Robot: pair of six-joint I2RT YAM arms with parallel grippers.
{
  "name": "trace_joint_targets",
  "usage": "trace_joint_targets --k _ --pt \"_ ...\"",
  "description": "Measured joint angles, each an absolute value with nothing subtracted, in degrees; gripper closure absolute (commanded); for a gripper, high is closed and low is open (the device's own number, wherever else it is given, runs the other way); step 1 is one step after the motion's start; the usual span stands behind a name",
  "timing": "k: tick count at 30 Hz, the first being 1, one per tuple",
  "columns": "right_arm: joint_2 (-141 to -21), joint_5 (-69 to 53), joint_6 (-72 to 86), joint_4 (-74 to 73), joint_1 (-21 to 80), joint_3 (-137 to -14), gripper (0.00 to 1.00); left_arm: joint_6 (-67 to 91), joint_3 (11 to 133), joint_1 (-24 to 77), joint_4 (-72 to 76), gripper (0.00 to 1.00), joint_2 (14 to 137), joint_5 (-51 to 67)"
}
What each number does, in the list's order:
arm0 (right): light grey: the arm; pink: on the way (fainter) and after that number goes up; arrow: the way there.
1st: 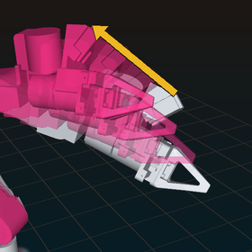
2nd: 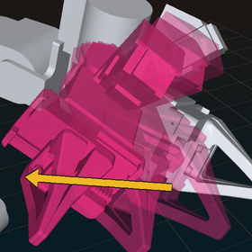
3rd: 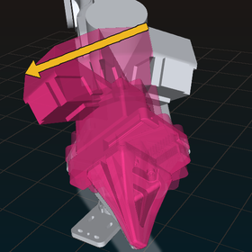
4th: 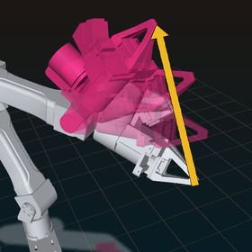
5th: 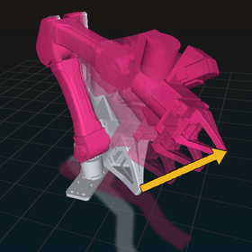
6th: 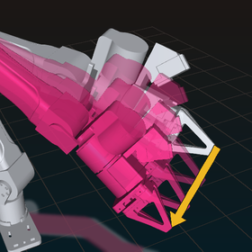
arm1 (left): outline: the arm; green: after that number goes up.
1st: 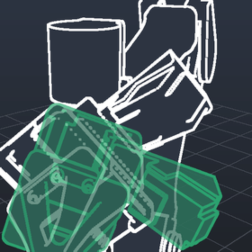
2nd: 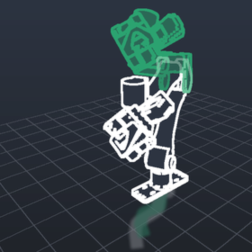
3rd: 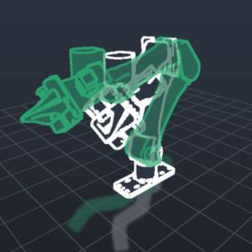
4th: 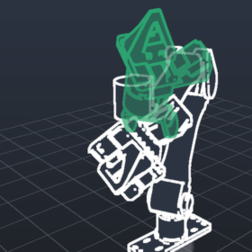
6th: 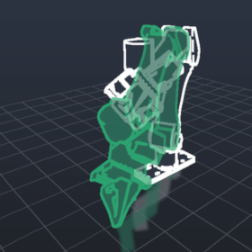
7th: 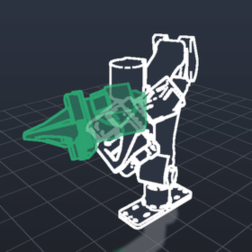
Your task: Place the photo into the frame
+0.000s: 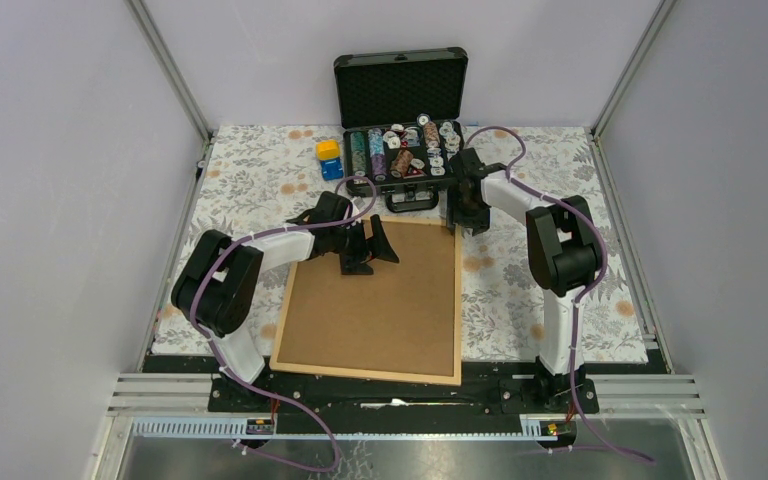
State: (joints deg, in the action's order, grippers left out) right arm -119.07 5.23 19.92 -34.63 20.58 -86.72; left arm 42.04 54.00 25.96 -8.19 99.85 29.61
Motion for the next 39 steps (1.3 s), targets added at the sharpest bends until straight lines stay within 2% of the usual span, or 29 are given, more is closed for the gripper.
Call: trace_joint_targets --k 9,16,23,27,32,36,39 --pt "-118.0 0.6 20.0 -33.3 20.7 -84.8 0.33 41.4 54.0 26.0 -8.1 0.01 99.7 30.0" --pt "-115.7 -7.1 20.4 -33.9 21.1 -81.1 0.32 38.6 54.0 25.6 -10.3 0.01 97.7 28.2" --pt "-114.9 -7.6 19.8 -35.1 21.2 -80.3 0.30 35.4 55.5 23.4 -15.7 0.01 96.7 27.3" --pt "-114.9 -7.7 19.0 -35.3 21.3 -80.3 0.32 32.3 55.5 17.4 -20.7 0.01 92.8 24.1" --pt "-112.2 -9.3 18.7 -32.3 21.3 -76.0 0.31 29.5 56.2 5.2 -25.0 0.01 88.8 19.6" --pt "-107.4 -13.2 19.9 -27.7 21.3 -68.6 0.30 29.5 57.8 -3.4 -26.1 0.01 91.9 18.3" --pt "-104.2 -14.7 20.6 -24.3 21.3 -63.9 0.30 30.3 59.3 -5.0 -25.6 0.01 96.3 18.3"
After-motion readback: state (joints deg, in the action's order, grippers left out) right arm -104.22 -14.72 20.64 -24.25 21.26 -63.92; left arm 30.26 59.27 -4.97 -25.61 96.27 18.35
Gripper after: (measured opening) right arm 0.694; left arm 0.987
